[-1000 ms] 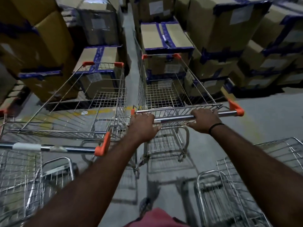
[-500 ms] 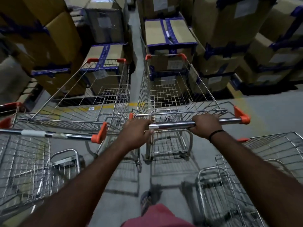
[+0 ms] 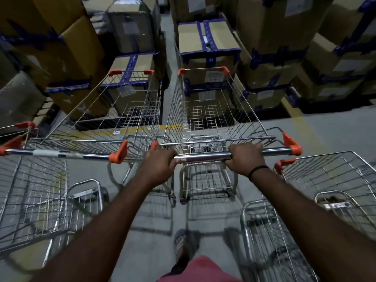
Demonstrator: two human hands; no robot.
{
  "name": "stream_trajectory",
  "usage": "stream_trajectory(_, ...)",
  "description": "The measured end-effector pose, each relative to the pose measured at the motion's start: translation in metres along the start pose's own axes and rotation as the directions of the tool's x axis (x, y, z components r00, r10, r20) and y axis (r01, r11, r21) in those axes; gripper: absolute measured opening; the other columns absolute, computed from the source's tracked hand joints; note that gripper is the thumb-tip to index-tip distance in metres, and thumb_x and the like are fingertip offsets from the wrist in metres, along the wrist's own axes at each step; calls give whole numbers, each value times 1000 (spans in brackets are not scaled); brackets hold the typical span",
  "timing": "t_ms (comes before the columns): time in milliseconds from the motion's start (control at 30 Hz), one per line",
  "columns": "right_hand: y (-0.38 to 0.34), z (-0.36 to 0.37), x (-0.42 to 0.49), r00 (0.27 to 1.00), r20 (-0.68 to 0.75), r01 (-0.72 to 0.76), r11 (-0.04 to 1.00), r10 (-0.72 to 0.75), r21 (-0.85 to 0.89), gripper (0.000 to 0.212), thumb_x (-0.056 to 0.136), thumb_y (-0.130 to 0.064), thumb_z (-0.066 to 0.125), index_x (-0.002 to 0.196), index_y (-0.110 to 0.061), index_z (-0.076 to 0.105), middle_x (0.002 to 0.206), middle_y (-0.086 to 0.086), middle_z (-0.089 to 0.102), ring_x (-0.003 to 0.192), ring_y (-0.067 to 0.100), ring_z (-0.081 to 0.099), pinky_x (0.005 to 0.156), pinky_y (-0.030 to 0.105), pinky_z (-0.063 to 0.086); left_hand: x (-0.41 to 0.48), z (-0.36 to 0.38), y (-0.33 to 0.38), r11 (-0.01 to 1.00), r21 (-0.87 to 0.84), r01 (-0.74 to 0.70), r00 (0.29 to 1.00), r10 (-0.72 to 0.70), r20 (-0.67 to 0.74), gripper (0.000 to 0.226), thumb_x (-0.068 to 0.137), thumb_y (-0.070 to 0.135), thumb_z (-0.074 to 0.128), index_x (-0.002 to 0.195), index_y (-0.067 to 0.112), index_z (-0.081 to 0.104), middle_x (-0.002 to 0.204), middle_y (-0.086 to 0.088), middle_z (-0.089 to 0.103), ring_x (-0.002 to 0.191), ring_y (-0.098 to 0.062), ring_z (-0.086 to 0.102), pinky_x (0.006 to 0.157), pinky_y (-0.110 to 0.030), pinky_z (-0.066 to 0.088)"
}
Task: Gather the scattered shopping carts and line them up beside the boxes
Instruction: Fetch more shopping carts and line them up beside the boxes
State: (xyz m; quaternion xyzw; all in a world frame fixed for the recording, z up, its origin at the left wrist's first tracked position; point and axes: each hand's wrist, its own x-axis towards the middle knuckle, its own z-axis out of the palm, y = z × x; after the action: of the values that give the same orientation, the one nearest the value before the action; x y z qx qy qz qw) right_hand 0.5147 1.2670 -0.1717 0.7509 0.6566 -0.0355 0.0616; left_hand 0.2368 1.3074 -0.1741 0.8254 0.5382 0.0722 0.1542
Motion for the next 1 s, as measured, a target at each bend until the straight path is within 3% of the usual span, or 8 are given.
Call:
stream_trajectory(100,-4,0,-12,1000,-10,13,999,-13,33,26,87,-54,58,91,-28,57,98,-3,68,100,26,62,100,46,31,-11,1,-4,1000,1,-15,1000,15,-14,24,101,48,48,107,31,63,91,12,63,106,-22,62,120,-52,20)
stream_trajectory(267,-19,9,-32,999,-18,32,999,-32,41,35,88,-52,56,110,-25,62,105,1,68,107,28,58,97,45,32,-34,-3,-4,999,53,7,998,-4,-57,34,99,55,49,111,29,66,98,5,70,99,-19,61,117,-50,26)
stream_trajectory(467,-40,16,-63,997,-65,48,993,-41,111,24,87,-47,57,101,-27,62,98,-4,67,105,26,58,95,42,31,-63,-1,-16,989,148,12,998,-3,-63,35,98,59,44,95,30,62,90,3,67,101,-24,61,116,-49,26)
stream_trajectory(600,-51,21,-84,998,-59,42,992,-35,121,25,87,-49,59,101,-29,62,97,-6,67,105,25,57,93,44,32,-82,4,-28,984,180,10,998,1,-62,57,90,72,23,89,29,60,84,7,64,96,-23,62,115,-50,27)
stream_trajectory(700,-57,26,-101,997,-68,41,993,-34,108,27,85,-49,56,103,-29,62,99,-5,67,104,24,58,93,44,33,-101,4,-28,980,199,-15,997,30,-74,62,88,72,20,91,27,62,84,6,65,95,-22,63,118,-51,24)
stream_trajectory(800,-58,28,-119,996,-64,62,991,-54,122,40,83,-60,53,106,-28,64,102,-3,67,104,24,60,96,43,34,-124,2,-23,981,193,-19,995,38,-94,64,87,72,20,93,26,63,89,4,68,96,-23,63,108,-49,34)
stream_trajectory(900,-49,21,-143,996,46,60,954,-76,294,61,80,-76,49,112,-28,69,108,-2,70,107,23,62,99,39,37,-147,4,-22,976,216,-22,997,37,-69,74,82,75,13,96,24,65,94,2,69,103,-25,62,109,-47,31)
stream_trajectory(1000,-32,17,-175,995,96,-19,923,-20,385,58,85,-80,47,101,-28,68,100,-1,69,100,22,63,91,35,45,-167,11,-24,976,213,-40,997,55,-62,72,85,76,16,95,25,66,94,2,70,105,-24,62,111,-50,30)
